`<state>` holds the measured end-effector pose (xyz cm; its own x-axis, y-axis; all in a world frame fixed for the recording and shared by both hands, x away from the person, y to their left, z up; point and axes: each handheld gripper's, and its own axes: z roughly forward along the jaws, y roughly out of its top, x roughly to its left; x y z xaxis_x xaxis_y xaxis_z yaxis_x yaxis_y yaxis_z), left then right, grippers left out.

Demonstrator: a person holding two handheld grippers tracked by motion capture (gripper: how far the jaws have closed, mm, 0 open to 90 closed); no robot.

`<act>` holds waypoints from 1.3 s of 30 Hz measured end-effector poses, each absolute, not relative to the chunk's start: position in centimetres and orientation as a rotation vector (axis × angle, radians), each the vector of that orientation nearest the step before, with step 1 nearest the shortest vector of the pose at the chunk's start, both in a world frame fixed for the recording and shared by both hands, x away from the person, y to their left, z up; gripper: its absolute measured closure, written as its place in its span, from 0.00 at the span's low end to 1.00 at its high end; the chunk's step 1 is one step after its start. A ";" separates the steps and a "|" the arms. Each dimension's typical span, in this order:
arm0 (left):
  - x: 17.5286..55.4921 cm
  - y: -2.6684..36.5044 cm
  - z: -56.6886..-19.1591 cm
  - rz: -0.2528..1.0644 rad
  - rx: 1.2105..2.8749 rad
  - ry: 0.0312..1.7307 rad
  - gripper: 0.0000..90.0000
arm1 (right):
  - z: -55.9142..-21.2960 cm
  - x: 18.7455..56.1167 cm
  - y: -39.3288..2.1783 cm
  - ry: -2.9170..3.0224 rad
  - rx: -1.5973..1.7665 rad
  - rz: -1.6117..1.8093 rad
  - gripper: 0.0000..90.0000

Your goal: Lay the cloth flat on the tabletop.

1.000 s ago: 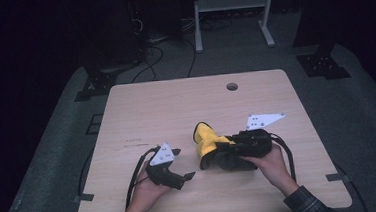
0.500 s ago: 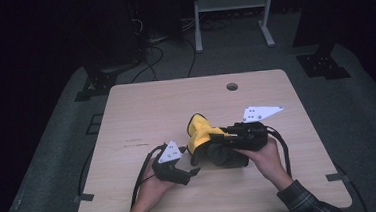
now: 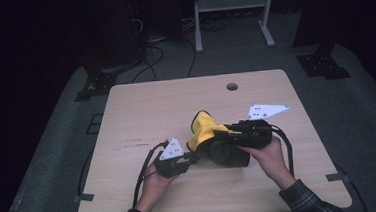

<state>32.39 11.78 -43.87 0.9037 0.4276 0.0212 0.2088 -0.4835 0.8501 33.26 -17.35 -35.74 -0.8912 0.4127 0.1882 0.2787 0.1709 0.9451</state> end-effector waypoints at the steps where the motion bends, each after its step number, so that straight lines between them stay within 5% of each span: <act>1: 32.4 12.0 -43.7 0.283 2.089 0.466 0.93 | -35.8 33.3 -17.4 2.313 0.695 1.831 0.82; 11: 33.2 16.0 -42.2 0.345 2.001 0.590 0.95 | -37.6 33.7 -17.7 2.364 0.778 1.738 0.79; 18: 33.5 18.6 -42.2 0.387 1.974 0.659 0.95 | -39.8 33.4 -17.1 2.498 0.773 1.682 0.50; 39: 34.3 22.5 -43.0 0.423 1.972 0.808 0.95 | -45.3 34.4 -18.7 2.630 0.805 1.369 0.52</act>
<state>34.31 22.49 -43.00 0.7241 0.6890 -0.0301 0.3682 -0.3493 0.8616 34.37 -18.68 -45.30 -0.8605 0.4789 0.1738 0.4170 0.4661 0.7803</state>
